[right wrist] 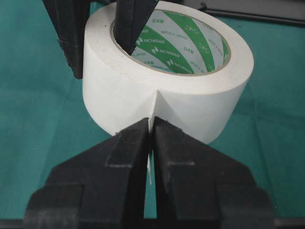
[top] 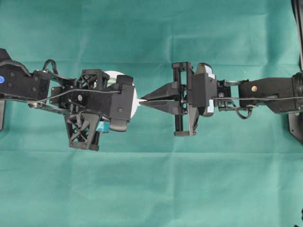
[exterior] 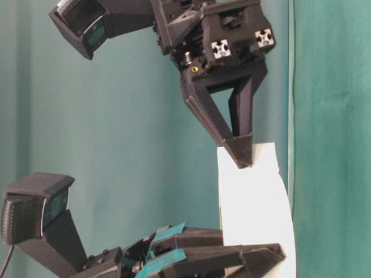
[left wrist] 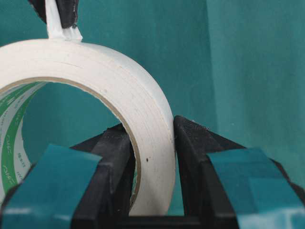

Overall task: Peel off the duct tape with your right arm.
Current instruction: 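Pinch the loose tape end with the right gripper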

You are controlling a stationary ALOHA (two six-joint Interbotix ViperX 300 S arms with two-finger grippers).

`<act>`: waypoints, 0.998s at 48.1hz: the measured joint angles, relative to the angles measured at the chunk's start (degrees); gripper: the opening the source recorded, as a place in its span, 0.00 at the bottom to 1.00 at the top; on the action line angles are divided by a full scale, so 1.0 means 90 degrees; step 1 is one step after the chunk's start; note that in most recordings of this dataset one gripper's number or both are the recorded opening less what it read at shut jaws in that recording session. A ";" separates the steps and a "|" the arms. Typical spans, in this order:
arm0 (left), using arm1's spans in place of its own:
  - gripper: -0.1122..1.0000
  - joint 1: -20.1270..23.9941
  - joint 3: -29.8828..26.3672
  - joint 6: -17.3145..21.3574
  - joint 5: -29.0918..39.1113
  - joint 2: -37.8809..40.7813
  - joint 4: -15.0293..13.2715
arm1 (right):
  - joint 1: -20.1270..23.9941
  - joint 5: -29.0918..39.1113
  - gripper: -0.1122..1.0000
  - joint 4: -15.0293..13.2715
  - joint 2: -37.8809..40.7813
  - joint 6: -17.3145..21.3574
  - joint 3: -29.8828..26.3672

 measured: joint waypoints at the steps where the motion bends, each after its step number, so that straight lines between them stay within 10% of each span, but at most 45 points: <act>1: 0.30 0.0000 0.0000 0.0010 -0.0010 0.0000 0.0010 | 0.0000 0.0000 0.02 0.0000 0.0000 0.0000 0.0000; 48: 0.30 -0.0293 0.0078 0.0029 -0.0039 0.0000 0.0049 | 0.0029 -0.0010 0.02 0.0186 0.0010 0.0000 0.0020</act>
